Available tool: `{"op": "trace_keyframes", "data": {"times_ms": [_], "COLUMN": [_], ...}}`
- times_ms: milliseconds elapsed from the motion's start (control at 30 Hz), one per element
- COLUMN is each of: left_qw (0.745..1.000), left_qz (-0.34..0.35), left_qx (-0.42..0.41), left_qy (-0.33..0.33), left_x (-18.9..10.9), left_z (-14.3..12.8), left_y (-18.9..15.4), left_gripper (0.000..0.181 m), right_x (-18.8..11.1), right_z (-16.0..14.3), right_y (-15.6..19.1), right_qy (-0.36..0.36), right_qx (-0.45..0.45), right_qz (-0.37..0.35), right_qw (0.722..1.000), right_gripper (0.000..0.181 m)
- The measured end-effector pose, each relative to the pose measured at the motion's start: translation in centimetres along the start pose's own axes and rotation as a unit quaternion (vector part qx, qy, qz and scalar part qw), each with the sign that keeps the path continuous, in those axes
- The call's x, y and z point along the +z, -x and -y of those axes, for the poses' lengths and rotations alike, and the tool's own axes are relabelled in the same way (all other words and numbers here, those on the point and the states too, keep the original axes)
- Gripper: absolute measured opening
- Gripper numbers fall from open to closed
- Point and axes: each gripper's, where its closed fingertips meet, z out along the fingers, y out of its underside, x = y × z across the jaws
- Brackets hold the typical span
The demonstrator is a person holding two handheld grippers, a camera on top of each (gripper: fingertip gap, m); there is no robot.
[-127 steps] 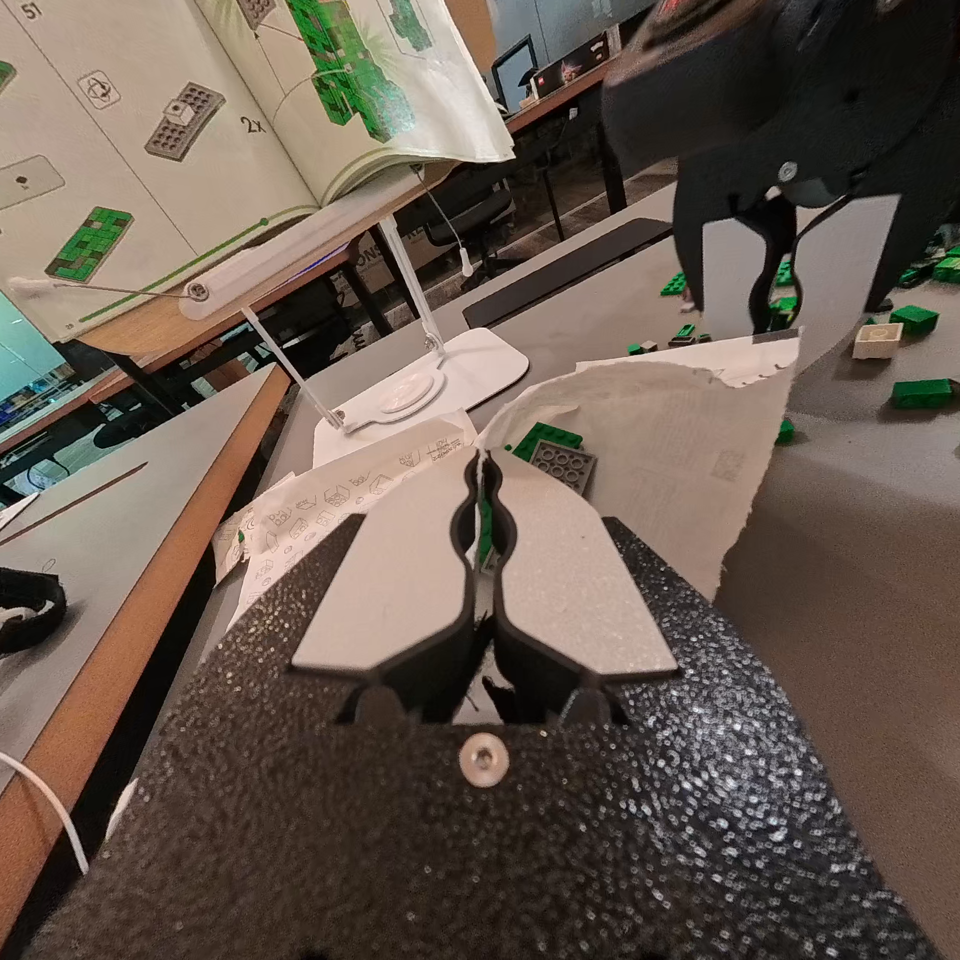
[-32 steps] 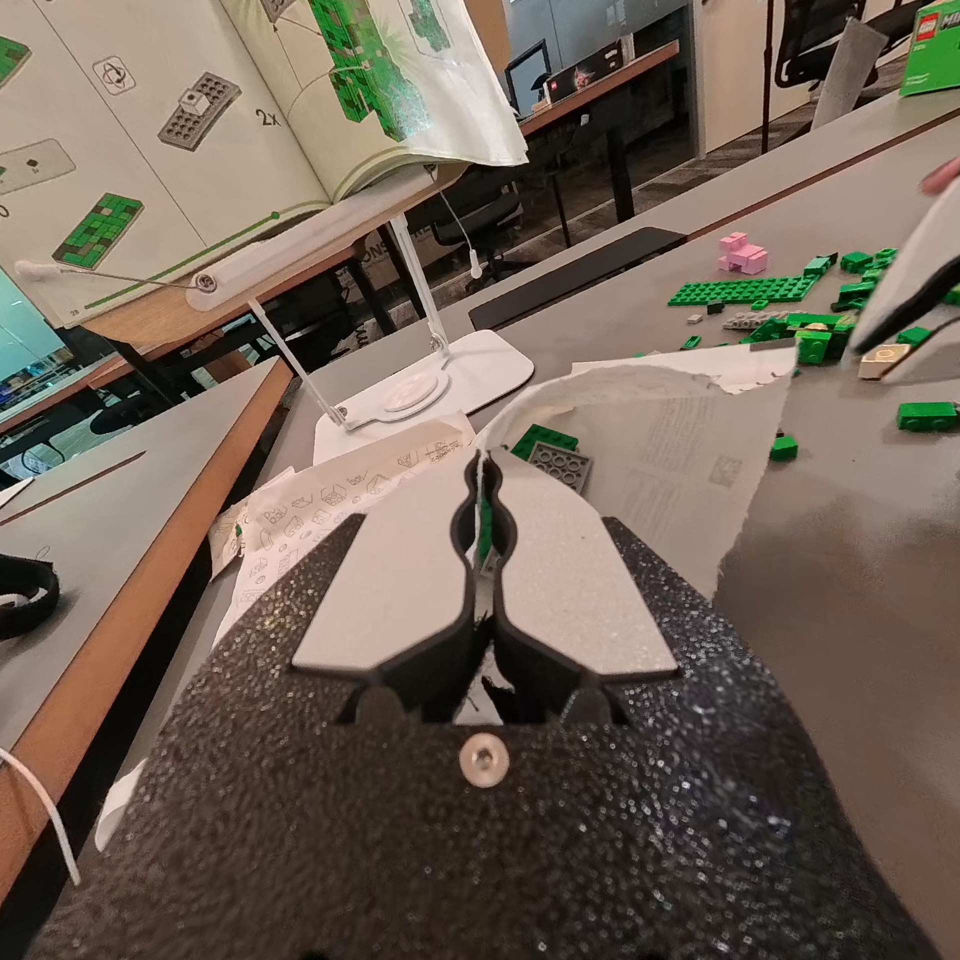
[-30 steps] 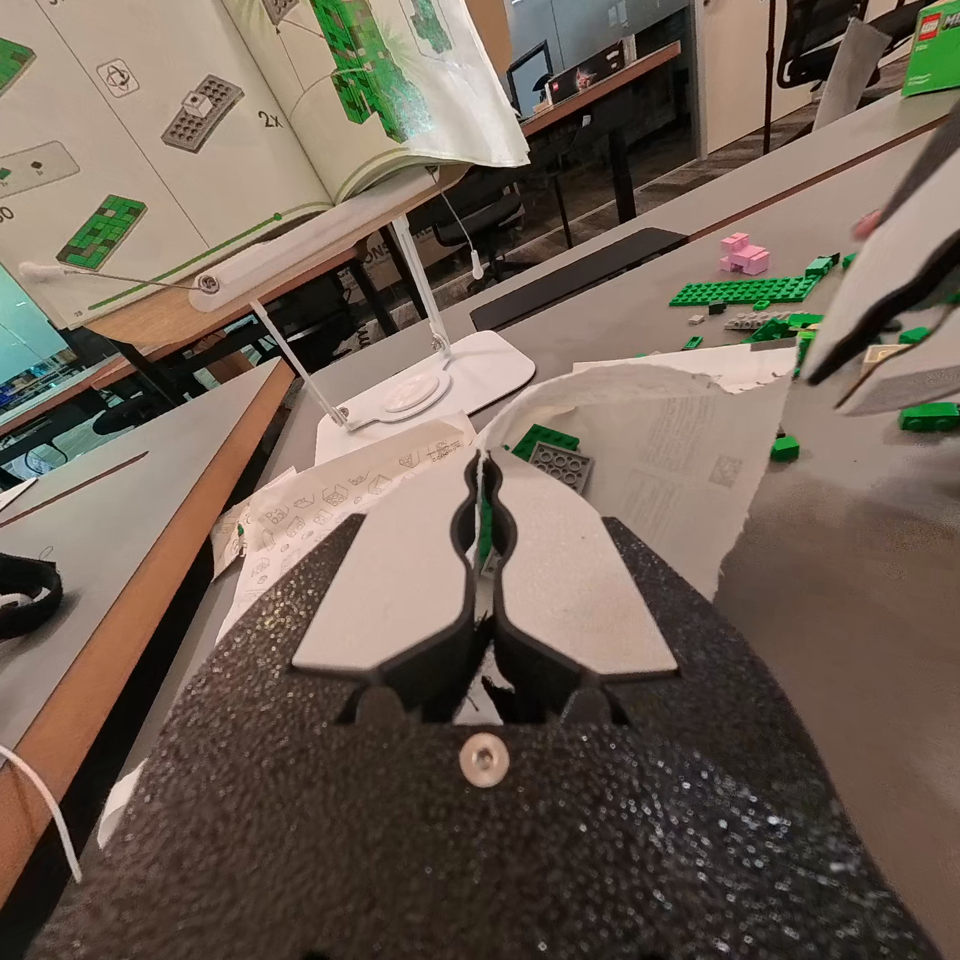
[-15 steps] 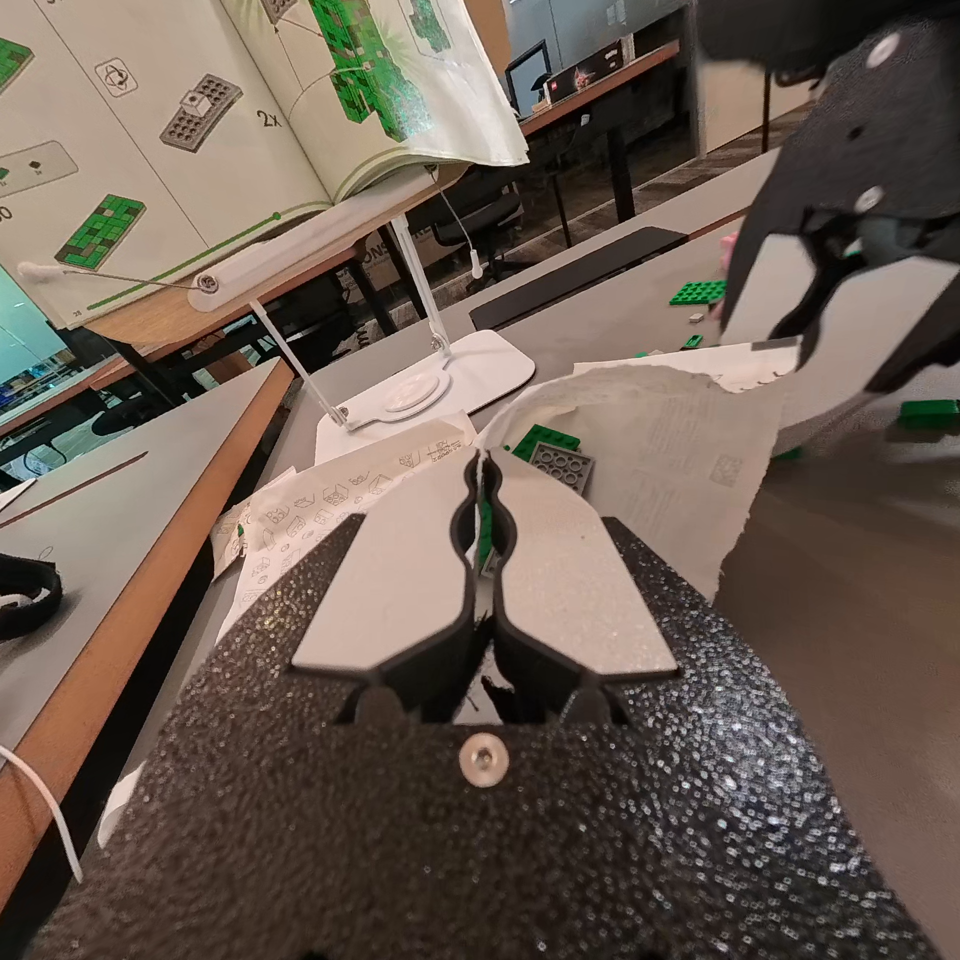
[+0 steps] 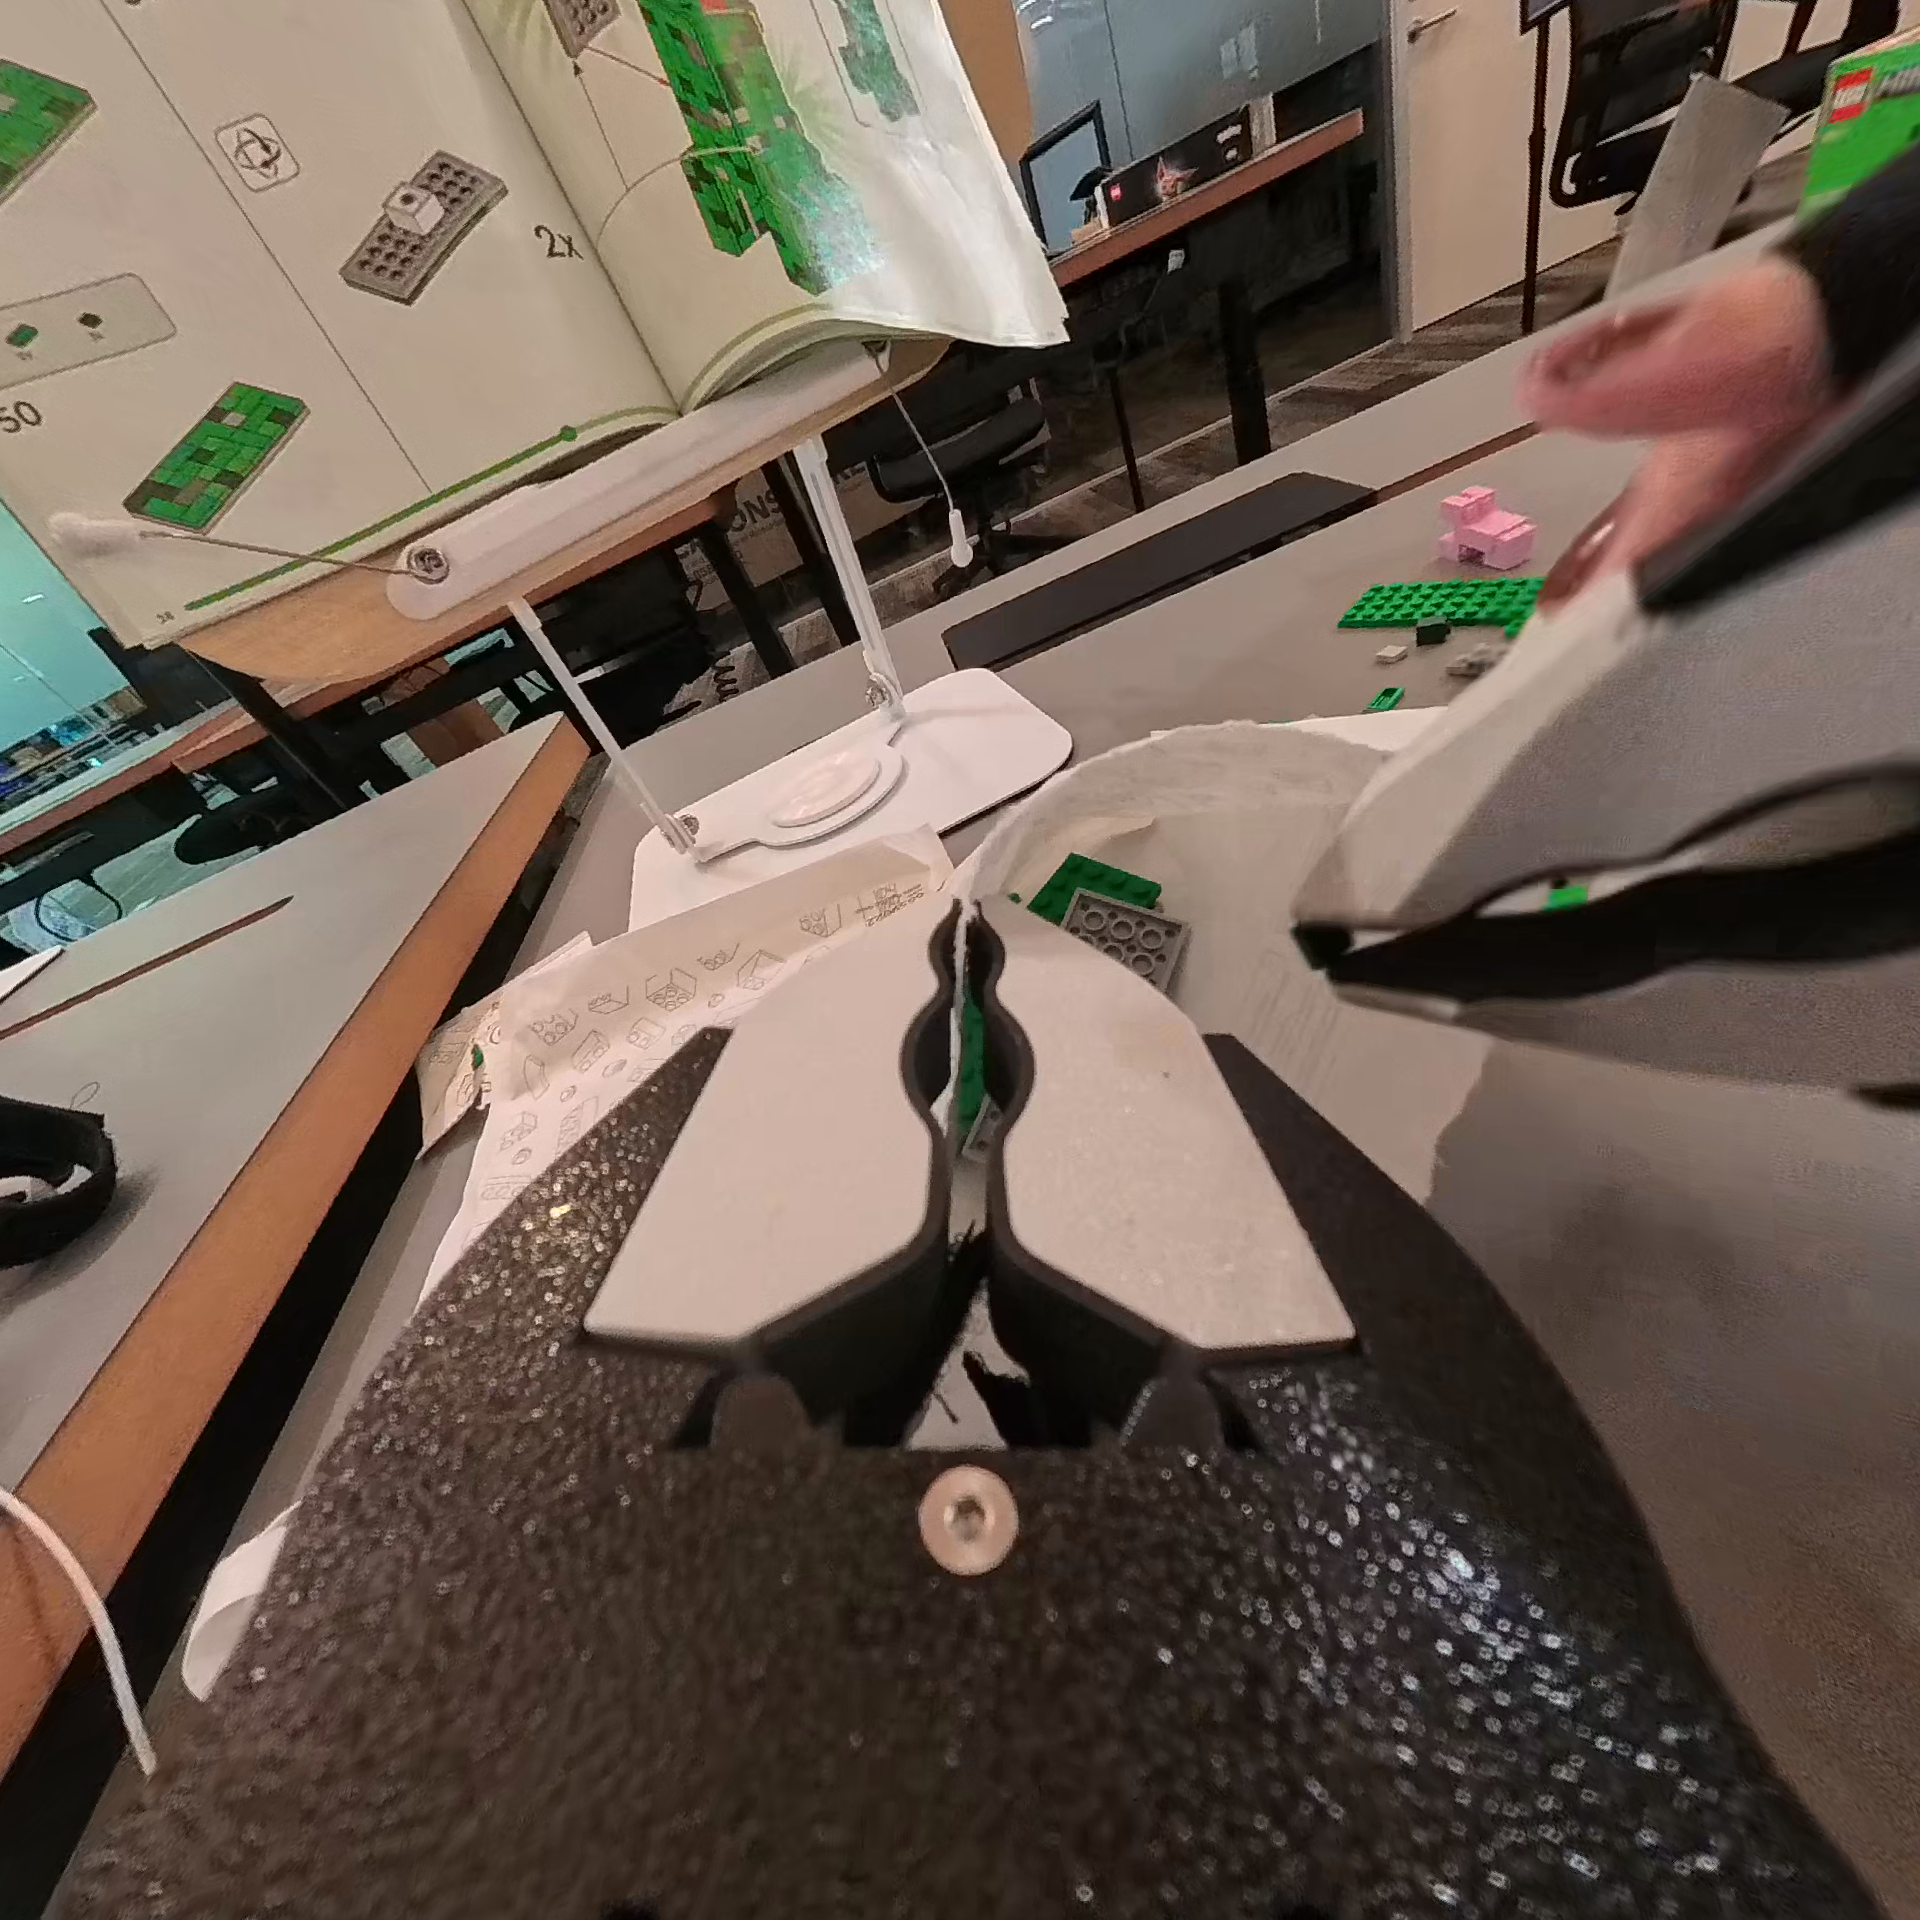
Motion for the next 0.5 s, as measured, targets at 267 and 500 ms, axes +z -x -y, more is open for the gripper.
{"op": "trace_keyframes", "data": {"times_ms": [267,500], "left_qw": [1.000,1.000], "left_qz": [-0.004,-0.004], "left_qx": [-0.003,-0.007], "left_qy": [0.001,0.000], "left_x": [0.1,0.1], "left_z": [0.0,0.0], "left_y": [-0.1,0.0], "left_gripper": [0.000,0.000], "right_x": [0.4,-4.7], "right_z": [-0.3,-1.5], "right_y": [1.0,0.6], "right_qy": [0.017,-0.047], "right_qx": [-0.001,0.145], "right_qz": [-0.012,0.020], "right_qw": [1.000,0.988], "right_gripper": [0.027,0.018]}}
